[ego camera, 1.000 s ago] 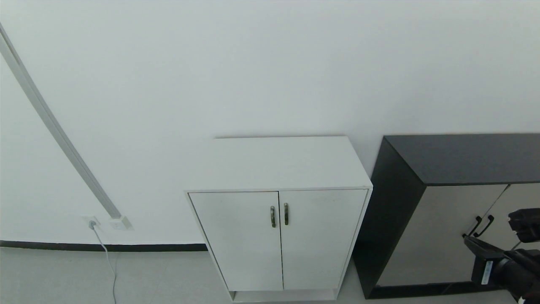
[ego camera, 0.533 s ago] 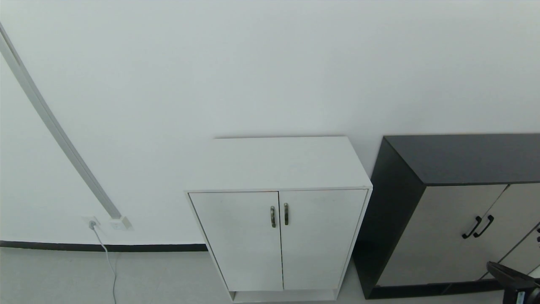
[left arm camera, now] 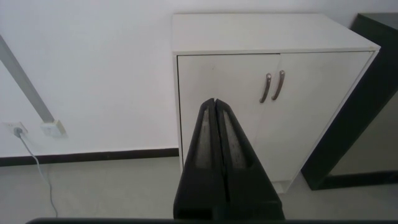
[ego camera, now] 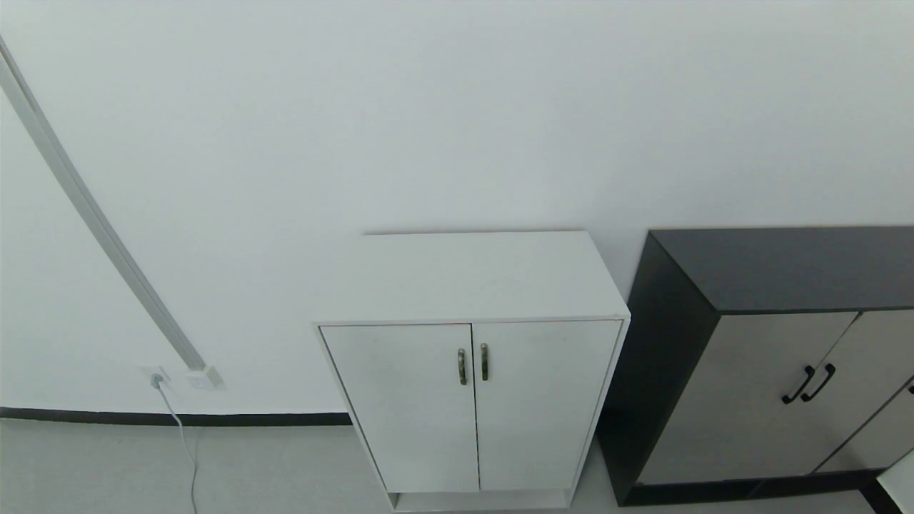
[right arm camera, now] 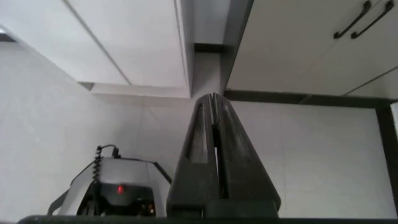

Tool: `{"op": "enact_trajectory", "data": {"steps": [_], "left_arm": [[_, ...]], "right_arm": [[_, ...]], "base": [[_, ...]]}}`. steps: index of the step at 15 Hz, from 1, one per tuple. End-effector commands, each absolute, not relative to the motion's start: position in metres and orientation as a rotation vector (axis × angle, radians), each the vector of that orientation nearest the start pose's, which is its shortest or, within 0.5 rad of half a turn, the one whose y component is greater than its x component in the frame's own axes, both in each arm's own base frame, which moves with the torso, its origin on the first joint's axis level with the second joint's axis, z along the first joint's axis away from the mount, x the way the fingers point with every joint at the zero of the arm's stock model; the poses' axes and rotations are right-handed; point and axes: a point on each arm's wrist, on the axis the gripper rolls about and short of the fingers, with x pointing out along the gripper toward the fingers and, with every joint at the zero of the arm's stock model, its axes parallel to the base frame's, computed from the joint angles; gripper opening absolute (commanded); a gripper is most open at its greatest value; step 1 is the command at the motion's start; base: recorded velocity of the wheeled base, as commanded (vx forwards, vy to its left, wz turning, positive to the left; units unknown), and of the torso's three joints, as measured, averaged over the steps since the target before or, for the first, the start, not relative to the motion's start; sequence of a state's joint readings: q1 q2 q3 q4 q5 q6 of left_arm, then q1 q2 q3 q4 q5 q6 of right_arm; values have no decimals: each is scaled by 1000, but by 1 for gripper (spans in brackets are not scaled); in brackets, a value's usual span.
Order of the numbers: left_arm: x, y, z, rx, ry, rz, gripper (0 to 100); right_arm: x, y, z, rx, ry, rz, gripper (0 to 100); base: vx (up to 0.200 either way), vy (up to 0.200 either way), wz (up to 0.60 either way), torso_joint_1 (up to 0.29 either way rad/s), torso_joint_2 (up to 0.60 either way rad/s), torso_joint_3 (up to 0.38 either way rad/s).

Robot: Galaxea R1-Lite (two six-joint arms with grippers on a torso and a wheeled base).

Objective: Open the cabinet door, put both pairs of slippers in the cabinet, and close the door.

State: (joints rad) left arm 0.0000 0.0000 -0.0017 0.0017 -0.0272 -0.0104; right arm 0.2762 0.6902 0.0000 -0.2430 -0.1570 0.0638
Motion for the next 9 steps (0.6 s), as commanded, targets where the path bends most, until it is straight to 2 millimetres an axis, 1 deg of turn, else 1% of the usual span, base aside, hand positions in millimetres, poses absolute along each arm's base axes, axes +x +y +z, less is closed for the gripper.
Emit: {"op": "enact_trajectory", "data": {"steps": [1, 4, 7, 9], "left_arm": [[-23, -1, 76, -11, 0, -28, 0], [-23, -1, 76, -9, 0, -28, 0], [-23, -1, 76, -11, 0, -28, 0], [-23, -1, 75, -11, 2, -28, 0]], "right_arm": [[23, 4, 89, -6, 380, 174, 0], [7, 0, 78, -20, 392, 187, 0], [4, -1, 79, -30, 337, 183, 0], [2, -1, 79, -36, 306, 118, 0]], "base": [[0, 0, 0, 0, 0, 0], [0, 0, 0, 0, 0, 0], [0, 0, 0, 0, 0, 0], [0, 0, 0, 0, 0, 0]]}}
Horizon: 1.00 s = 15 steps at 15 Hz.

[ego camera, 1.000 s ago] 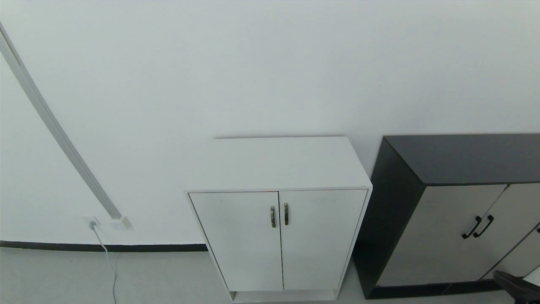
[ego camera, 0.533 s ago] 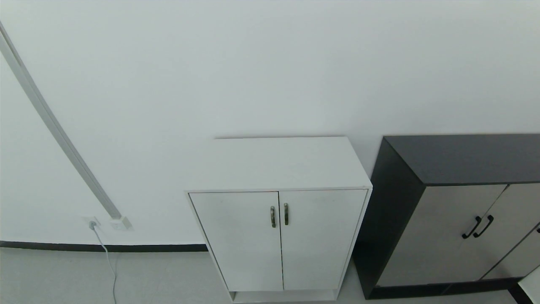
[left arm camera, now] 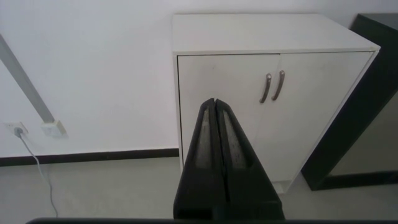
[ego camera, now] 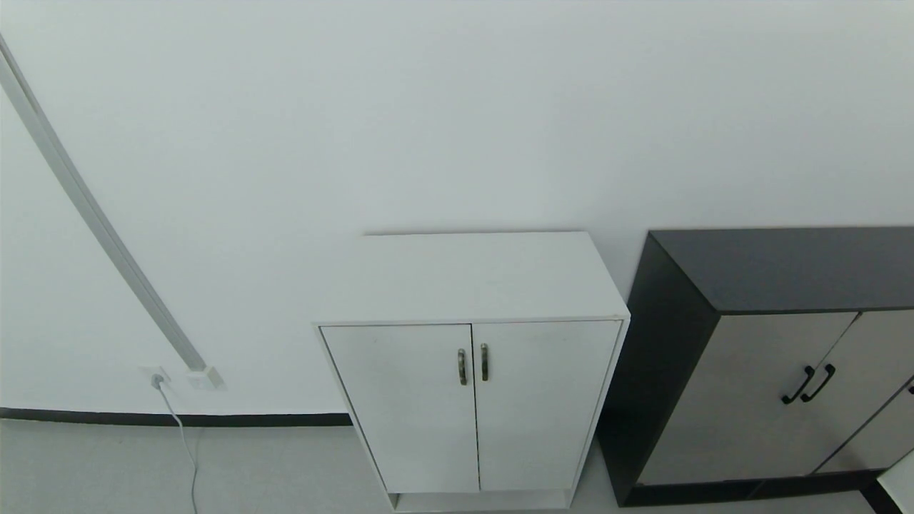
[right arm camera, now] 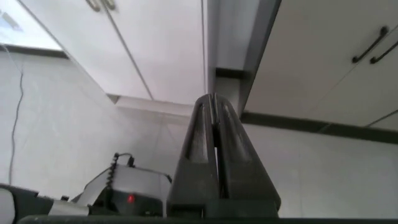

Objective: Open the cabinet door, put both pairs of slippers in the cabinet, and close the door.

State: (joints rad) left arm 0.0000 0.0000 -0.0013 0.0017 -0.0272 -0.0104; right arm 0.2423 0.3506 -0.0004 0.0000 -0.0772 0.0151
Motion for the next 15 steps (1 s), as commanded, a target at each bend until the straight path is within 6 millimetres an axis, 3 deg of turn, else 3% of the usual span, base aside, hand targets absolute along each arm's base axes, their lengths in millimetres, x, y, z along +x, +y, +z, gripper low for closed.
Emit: {"op": "enact_trajectory", "data": {"steps": [1, 5, 15], "left_arm": [[-23, -1, 76, -11, 0, -28, 0], [-23, -1, 76, -11, 0, -26, 0], [-23, -1, 76, -11, 0, -26, 0]], "right_arm": [[0, -2, 79, -38, 293, 63, 0], [-7, -2, 79, -15, 204, -65, 0], [-20, -1, 77, 5, 30, -98, 0]], "base": [[0, 0, 0, 0, 0, 0], [0, 0, 0, 0, 0, 0], [0, 0, 0, 0, 0, 0]]}}
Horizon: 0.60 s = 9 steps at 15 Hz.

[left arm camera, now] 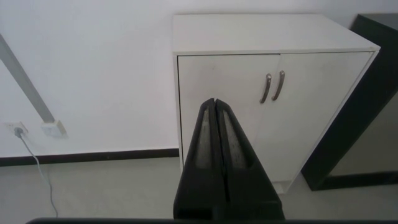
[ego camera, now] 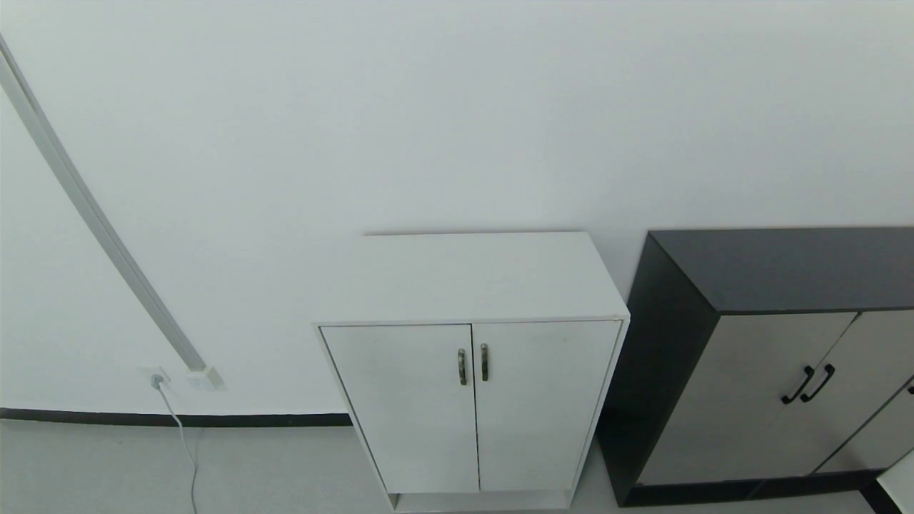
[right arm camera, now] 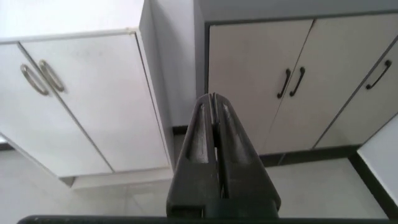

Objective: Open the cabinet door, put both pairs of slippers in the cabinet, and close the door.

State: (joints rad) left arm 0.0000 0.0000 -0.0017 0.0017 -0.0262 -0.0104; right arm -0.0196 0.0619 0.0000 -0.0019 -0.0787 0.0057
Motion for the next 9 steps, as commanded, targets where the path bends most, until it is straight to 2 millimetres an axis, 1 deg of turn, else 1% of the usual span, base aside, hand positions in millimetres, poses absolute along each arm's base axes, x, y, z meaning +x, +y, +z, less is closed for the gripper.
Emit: {"op": "enact_trajectory", "data": {"steps": [1, 2, 9], "left_arm": [[-23, -1, 76, -11, 0, -26, 0], [-23, -1, 76, -11, 0, -26, 0], [-23, -1, 76, -11, 0, -29, 0]], "right_arm": [[-23, -2, 76, 29, -4, -89, 0], [-23, -2, 76, 66, -9, -84, 0], [-23, -2, 76, 68, -12, -90, 0]], "base": [[0, 0, 0, 0, 0, 0], [0, 0, 0, 0, 0, 0], [0, 0, 0, 0, 0, 0]]}}
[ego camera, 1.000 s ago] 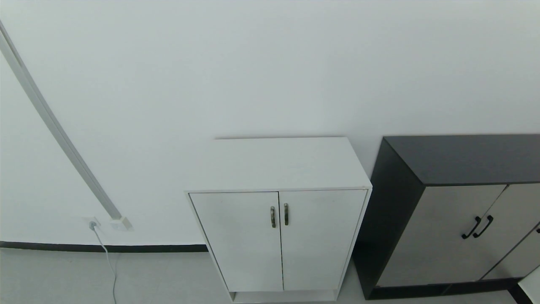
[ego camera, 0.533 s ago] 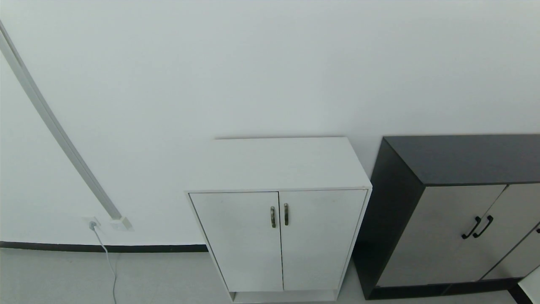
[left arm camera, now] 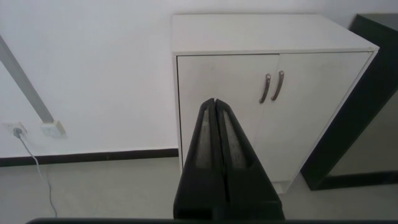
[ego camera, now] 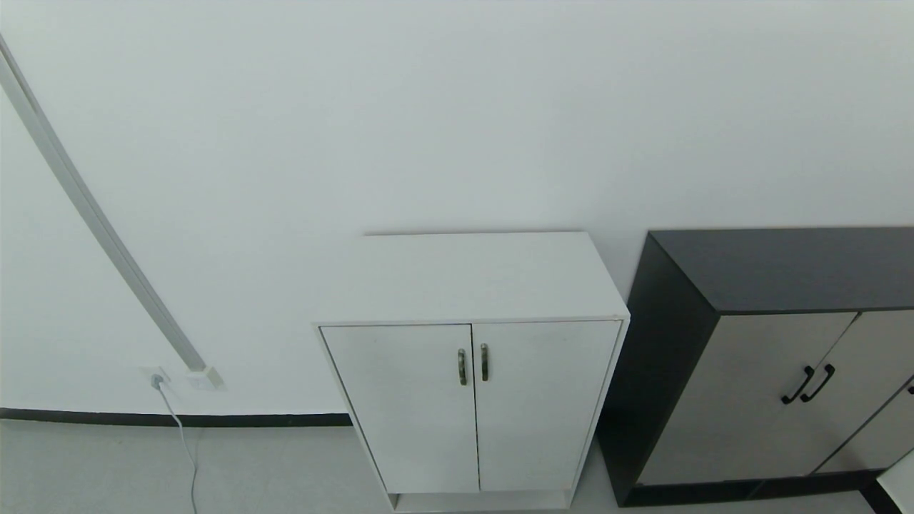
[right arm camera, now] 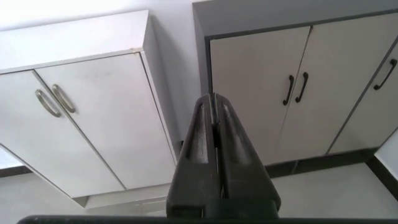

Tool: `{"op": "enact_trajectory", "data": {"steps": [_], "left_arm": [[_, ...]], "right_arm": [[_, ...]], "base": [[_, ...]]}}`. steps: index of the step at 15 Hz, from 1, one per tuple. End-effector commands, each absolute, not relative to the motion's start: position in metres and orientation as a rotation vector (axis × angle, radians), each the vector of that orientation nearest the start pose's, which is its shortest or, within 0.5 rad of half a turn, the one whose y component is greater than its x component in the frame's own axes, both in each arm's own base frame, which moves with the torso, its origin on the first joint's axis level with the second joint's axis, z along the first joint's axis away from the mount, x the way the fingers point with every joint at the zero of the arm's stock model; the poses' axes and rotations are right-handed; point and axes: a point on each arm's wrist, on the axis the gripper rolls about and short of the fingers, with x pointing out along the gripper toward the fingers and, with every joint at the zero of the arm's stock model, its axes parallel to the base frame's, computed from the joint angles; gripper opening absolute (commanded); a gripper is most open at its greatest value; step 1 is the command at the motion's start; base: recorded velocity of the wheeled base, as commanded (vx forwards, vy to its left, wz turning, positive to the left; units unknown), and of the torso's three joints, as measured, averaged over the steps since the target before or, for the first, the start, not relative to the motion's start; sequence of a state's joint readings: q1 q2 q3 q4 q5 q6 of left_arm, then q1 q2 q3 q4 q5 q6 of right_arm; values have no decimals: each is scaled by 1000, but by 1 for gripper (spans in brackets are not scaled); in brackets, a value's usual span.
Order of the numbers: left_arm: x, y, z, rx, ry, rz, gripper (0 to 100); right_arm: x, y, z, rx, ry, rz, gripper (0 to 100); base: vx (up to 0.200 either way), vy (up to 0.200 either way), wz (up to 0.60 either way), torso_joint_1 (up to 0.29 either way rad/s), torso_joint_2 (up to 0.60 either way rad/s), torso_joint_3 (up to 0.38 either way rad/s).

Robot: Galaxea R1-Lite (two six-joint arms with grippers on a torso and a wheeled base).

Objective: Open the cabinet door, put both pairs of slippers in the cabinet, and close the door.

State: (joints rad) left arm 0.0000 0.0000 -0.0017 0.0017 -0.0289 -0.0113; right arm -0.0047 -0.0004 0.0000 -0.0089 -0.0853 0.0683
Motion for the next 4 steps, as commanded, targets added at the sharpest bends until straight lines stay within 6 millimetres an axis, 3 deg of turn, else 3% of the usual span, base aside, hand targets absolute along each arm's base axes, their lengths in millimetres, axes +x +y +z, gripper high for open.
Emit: {"op": "enact_trajectory", "data": {"steps": [1, 4], "left_arm": [[-23, -1, 76, -12, 0, -29, 0], [-23, -1, 76, -11, 0, -29, 0]], "right_arm": [[-23, -2, 76, 68, -12, -89, 0], [-23, -2, 76, 65, -10, -87, 0]], "base": [[0, 0, 0, 0, 0, 0], [0, 0, 0, 0, 0, 0]]}}
